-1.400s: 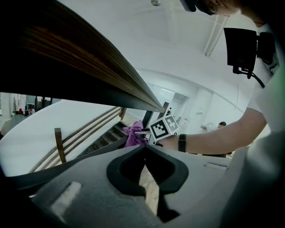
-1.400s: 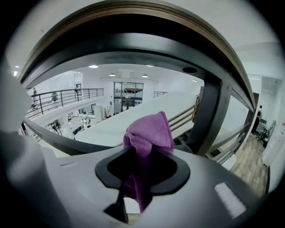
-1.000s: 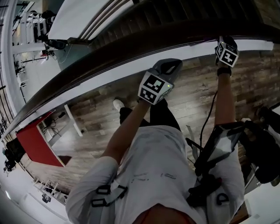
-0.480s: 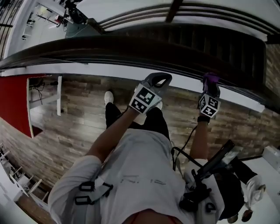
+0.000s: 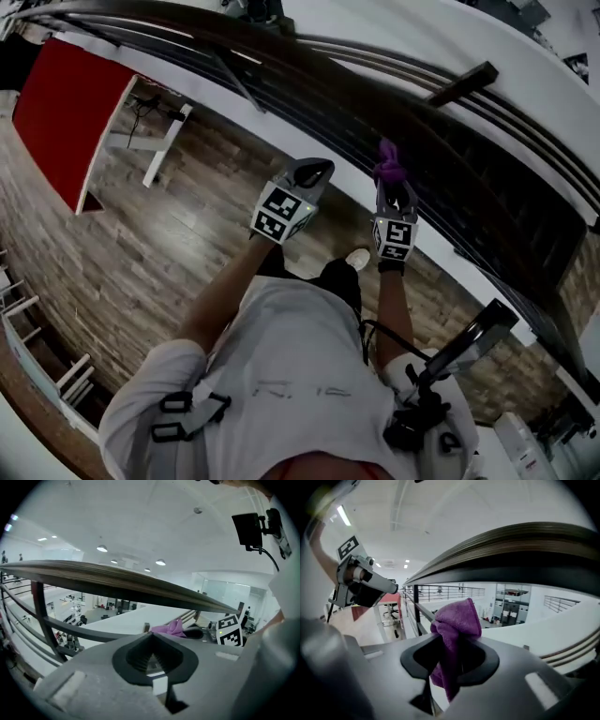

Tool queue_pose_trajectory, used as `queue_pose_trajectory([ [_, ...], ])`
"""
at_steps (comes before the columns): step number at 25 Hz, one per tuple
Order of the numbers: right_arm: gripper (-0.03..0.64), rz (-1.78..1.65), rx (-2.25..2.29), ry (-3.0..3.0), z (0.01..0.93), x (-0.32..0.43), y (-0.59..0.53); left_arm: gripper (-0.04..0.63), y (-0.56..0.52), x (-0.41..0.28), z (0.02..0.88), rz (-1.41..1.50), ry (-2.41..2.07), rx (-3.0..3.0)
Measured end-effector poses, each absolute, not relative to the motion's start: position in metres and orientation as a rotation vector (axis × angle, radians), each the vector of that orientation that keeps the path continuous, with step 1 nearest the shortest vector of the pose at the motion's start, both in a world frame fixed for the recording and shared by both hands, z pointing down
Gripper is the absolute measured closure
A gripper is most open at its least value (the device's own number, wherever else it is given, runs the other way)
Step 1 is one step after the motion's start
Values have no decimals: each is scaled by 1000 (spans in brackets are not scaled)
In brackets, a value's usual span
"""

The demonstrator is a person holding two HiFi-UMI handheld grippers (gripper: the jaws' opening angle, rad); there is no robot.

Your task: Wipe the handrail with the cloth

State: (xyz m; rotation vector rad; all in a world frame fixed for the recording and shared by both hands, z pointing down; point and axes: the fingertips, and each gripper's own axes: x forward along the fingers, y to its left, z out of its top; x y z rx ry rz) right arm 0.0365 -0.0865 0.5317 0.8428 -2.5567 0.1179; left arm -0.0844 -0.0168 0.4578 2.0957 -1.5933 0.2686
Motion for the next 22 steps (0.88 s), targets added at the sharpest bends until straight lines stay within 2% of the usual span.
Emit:
queue_pose_trajectory([
  [7, 515, 105, 376, -2663, 545, -203, -30, 594, 30, -244, 474, 219, -1790, 1897],
  [11, 515, 113, 188, -2649, 562, -303, -1, 594, 50, -302, 487, 214, -1835, 1820],
  [16, 515, 167, 173, -2603, 576, -389, -12, 594, 61, -359, 489, 177, -1882, 1769],
  [22, 515, 266, 315, -2575, 590, -449, -45, 594, 77, -398, 494, 128, -1921, 1696],
])
